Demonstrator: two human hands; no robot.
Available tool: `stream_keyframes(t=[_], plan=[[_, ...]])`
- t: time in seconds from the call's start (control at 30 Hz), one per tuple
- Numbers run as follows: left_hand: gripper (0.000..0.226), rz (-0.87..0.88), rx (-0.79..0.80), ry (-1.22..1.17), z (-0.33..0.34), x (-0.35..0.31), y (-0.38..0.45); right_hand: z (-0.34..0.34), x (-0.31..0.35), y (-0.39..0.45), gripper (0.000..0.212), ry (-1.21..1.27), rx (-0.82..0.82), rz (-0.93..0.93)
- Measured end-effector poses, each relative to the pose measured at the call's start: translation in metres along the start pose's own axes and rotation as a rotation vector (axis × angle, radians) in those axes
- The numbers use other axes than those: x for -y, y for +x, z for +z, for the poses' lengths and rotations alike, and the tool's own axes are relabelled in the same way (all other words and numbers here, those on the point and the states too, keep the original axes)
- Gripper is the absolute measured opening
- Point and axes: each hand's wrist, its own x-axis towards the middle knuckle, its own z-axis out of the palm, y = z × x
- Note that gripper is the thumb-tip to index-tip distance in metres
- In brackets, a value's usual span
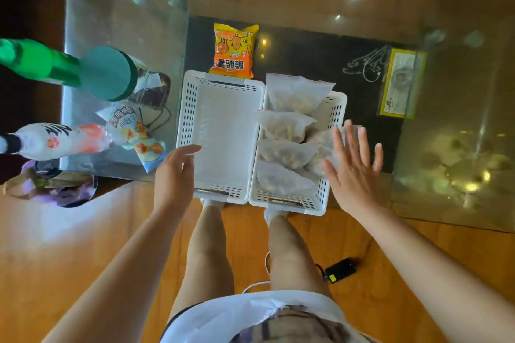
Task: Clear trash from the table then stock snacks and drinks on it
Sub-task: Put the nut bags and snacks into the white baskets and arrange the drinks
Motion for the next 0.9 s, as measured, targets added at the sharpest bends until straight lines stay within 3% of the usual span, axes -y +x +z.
stream_keyframes(t=[0.13, 0.23, 0.4, 0.5, 0.63, 0.73, 0.9], plan=[[0.031, -0.25, -0.078, -0.239, -0.022, 0.028, 0.024, -0.039, 0.059, 0.024, 0.057, 0.182, -0.216, -0.1], [0.029, -0.36, -0.142, -0.343, -0.039, 0.046, 0.045, -0.057, 0.113, 0.061, 0.047, 0.356, -0.267, -0.15], [0.033, -0.494, -0.141, -0.234, -0.051, 0.075, 0.082, -0.055, 0.186, 0.144, 0.035, 0.655, -0.35, -0.046], [0.043, -0.534, -0.109, -0.202, -0.052, 0.09, 0.106, -0.039, 0.214, 0.193, 0.041, 0.761, -0.272, 0.201], [0.051, -0.596, -0.033, -0.242, -0.047, 0.109, 0.128, -0.009, 0.216, 0.231, 0.075, 0.686, -0.059, 0.481], [0.047, -0.609, 0.046, -0.264, -0.039, 0.121, 0.136, 0.0, 0.209, 0.244, 0.09, 0.63, -0.019, 0.539], [0.047, -0.63, 0.165, -0.202, -0.032, 0.133, 0.146, 0.007, 0.206, 0.253, 0.089, 0.601, -0.023, 0.561]])
